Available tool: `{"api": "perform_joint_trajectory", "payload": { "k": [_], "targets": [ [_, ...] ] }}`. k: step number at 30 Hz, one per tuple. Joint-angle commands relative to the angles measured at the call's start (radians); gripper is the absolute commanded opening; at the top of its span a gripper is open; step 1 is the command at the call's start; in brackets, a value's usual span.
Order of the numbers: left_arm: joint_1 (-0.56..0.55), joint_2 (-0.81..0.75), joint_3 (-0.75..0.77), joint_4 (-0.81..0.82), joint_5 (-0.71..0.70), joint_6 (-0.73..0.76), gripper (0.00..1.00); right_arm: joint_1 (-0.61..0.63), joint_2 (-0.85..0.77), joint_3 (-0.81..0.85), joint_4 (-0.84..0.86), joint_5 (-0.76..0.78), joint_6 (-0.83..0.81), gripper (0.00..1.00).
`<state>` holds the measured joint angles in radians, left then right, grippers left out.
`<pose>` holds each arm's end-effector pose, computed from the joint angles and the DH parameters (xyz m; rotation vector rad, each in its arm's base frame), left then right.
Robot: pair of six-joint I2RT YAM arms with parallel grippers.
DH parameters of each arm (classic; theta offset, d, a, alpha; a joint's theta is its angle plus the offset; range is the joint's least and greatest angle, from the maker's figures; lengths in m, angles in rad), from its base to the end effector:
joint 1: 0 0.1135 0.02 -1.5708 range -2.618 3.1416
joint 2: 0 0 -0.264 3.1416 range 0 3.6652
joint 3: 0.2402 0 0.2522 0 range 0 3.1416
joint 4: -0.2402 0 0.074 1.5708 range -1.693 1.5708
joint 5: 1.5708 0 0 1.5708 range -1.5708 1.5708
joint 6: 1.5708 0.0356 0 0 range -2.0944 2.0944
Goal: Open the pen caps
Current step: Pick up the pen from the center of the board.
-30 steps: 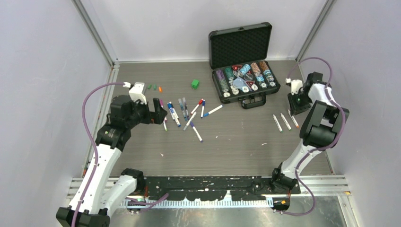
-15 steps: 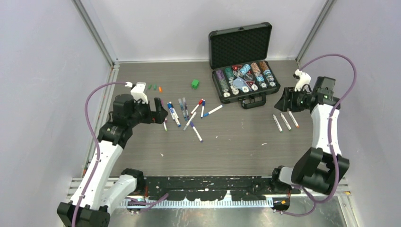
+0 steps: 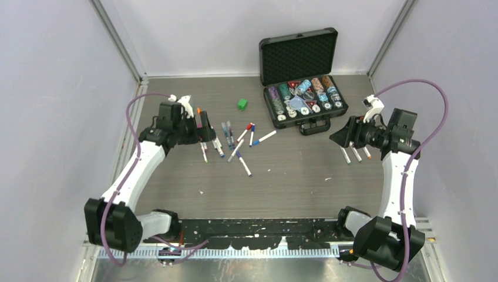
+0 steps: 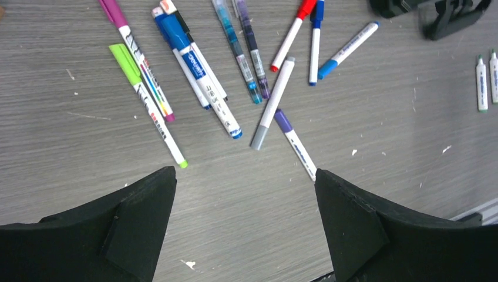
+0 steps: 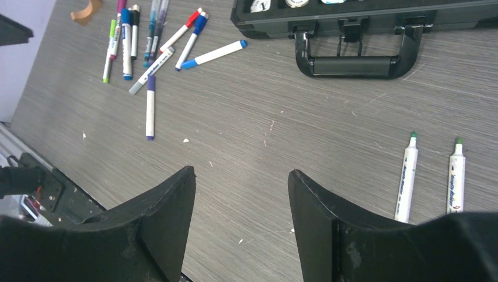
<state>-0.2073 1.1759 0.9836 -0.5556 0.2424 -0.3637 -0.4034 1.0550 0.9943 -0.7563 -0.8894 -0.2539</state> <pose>0.2428 -0.0598 0.2954 -0.0592 2.3596 -0.5651 0.1984 -0.0546 0.3179 -0.2360 2.1049 0.6729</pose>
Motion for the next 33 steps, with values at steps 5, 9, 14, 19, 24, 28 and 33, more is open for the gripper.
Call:
{"api": "perform_joint_trajectory", "payload": {
  "k": [5, 9, 14, 19, 24, 28, 33],
  "targets": [
    [0.003, 0.19, 0.137, -0.105, -0.174, -0.168, 0.8, 0.0, -0.028, 0.019, -0.002, -0.065, 0.003, 0.64],
    [-0.001, 0.241, 0.152, -0.112, -0.23, -0.193, 0.76, 0.0, -0.024, 0.026, -0.013, -0.056, -0.007, 0.64],
    [-0.006, 0.287, 0.153, -0.085, -0.286, -0.204, 0.69, 0.0, -0.029, 0.027, -0.015, -0.06, -0.007, 0.65],
    [-0.021, 0.34, 0.163, -0.073, -0.303, -0.224, 0.59, -0.001, -0.028, 0.024, -0.012, -0.061, -0.006, 0.64],
    [-0.047, 0.399, 0.173, -0.075, -0.349, -0.236, 0.56, 0.0, -0.027, 0.021, -0.011, -0.06, -0.006, 0.64],
    [-0.063, 0.465, 0.203, -0.12, -0.398, -0.247, 0.51, 0.0, -0.025, 0.021, -0.011, -0.06, -0.007, 0.64],
    [-0.071, 0.517, 0.198, -0.111, -0.39, -0.253, 0.48, 0.0, -0.023, 0.02, -0.011, -0.062, -0.007, 0.65]
  ]
}}
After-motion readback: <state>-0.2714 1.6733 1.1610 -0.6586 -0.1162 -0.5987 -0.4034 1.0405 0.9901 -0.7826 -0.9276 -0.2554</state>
